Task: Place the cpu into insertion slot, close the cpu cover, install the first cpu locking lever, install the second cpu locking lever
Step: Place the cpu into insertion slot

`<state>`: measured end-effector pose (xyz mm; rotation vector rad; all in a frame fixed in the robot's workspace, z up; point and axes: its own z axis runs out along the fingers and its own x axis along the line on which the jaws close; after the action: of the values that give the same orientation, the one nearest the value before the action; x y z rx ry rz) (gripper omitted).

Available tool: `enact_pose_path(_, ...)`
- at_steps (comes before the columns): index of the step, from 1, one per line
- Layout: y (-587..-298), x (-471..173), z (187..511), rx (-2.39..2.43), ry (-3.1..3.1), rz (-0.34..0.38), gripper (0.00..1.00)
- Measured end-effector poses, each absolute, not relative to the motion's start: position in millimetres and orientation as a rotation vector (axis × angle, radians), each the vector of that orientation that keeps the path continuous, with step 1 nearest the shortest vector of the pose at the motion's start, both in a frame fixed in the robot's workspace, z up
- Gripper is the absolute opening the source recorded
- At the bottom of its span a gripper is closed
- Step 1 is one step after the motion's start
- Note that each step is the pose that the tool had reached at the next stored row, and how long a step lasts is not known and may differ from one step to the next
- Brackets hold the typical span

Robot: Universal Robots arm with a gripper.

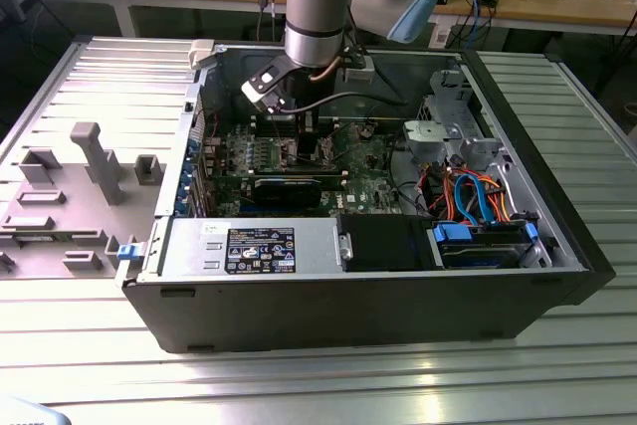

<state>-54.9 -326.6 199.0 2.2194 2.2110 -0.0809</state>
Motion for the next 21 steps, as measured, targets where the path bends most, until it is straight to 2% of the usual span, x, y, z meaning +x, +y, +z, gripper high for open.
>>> enact_pose_path(21, -326.9, -54.5, 200.0, 2.223, 2.207, -0.081, 0.55)
